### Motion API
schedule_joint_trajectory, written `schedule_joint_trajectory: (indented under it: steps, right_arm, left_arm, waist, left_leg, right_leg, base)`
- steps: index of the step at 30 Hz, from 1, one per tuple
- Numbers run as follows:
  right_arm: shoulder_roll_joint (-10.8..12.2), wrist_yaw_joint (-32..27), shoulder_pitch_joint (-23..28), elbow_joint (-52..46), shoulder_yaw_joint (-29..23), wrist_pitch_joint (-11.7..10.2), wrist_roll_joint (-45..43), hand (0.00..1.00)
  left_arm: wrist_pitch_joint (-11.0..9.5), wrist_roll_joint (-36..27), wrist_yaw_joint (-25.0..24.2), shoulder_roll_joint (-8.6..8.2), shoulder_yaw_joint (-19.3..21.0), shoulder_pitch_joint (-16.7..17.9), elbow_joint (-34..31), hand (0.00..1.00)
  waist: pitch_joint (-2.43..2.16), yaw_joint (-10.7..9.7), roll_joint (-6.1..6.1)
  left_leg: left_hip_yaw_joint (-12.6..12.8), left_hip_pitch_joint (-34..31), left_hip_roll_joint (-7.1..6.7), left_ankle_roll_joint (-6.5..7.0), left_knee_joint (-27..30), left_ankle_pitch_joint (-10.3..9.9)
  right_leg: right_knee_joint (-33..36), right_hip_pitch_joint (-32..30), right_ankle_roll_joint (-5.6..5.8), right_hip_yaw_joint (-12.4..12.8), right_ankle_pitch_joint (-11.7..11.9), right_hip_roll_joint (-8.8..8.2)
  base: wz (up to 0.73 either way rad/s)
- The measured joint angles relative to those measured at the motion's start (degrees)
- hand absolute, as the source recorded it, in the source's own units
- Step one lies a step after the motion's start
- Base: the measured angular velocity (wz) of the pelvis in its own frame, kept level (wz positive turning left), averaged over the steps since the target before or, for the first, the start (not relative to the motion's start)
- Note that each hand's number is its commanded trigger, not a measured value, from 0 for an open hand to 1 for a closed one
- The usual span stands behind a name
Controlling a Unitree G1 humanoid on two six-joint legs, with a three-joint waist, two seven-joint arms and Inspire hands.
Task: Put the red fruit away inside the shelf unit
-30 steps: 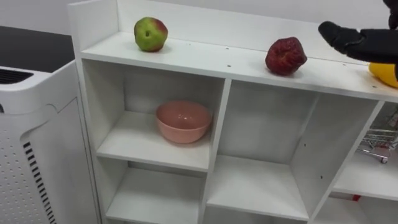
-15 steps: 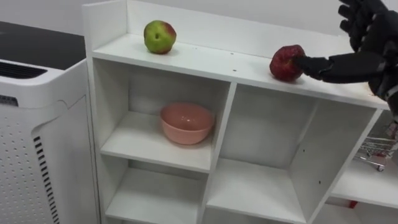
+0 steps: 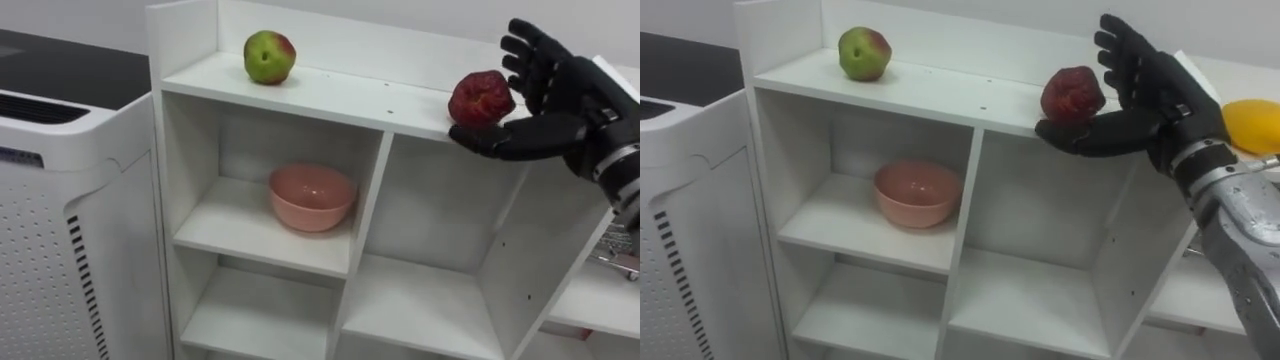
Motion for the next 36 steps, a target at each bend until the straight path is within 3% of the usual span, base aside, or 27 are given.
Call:
schedule_joint_trajectory:
  steps: [1,2,3,11,28,32,36]
  right_arm:
    - [0.0,0.32,-0.02,0.21,-0.03,0.0,-0.1,0.51]
    - [0.0,0.69,-0.12,0.65,-0.05,0.0,-0.15,0.72]
    - [0.0,0.99,-0.16,1.33,-0.05,0.0,-0.15,1.0]
    - [0.0,2.86,-0.15,2.38,-0.2,0.61,-2.99,1.0]
    - [0.01,2.13,-0.3,1.82,-2.23,0.23,-4.61,1.0]
    - [0.01,2.15,-0.02,-1.58,-1.78,0.49,-4.88,1.0]
    - [0.02,3.07,3.39,-11.03,0.33,0.58,-4.91,1.0]
  left_arm:
    - [0.02,0.01,0.0,0.0,0.01,0.03,0.0,0.0]
    - [0.12,0.01,-0.01,0.04,0.02,0.1,0.12,0.0]
    - [0.21,0.01,-0.05,0.1,0.02,0.12,0.45,0.0]
    - [1.19,0.04,-0.77,0.12,0.08,0.25,0.35,0.0]
    - [1.07,-0.71,-1.09,0.76,-0.81,-0.75,-0.3,0.0]
    - [1.05,-0.46,-1.09,1.49,-1.09,-0.86,-0.2,0.0]
    - [1.05,-0.52,-0.83,1.81,-1.49,-1.46,-0.15,0.0]
  waist:
    - [-0.02,0.0,-0.03]
    - [-0.08,0.0,-0.11]
    - [-0.18,0.02,-0.25]
    - [-0.22,-0.06,-0.43]
    - [-0.05,-0.02,-0.37]
    - [0.29,-0.03,0.12]
    - [0.24,-0.18,0.5]
  left_leg:
    - [0.01,0.02,0.0,0.0,0.0,0.0]
    - [0.01,0.13,0.0,0.0,-0.01,0.0]
    - [0.01,0.26,0.0,0.0,-0.01,0.0]
    - [-0.06,0.53,0.04,-0.02,0.05,0.01]
    - [-0.13,0.73,0.02,-0.04,-0.18,0.01]
    - [0.07,0.55,0.06,-0.05,-0.28,0.0]
    - [0.13,-0.13,0.05,-0.08,-0.31,0.04]
  right_leg:
    - [-0.01,0.0,0.0,-0.01,0.0,0.0]
    - [-0.01,0.07,0.0,-0.07,0.0,0.0]
    - [-0.01,0.2,0.0,-0.13,0.0,0.0]
    - [0.02,0.58,0.0,-0.88,0.0,-0.04]
    - [-0.08,0.71,0.0,-1.34,0.0,-0.08]
    - [-0.06,0.48,0.0,-1.27,0.0,-0.04]
    - [-0.03,-0.12,0.0,-1.27,0.0,-0.04]
  base:
    - [0.0]
    - [0.0]
    - [0.0]
    - [0.0]
    - [0.0]
    - [0.0]
    - [0.0]
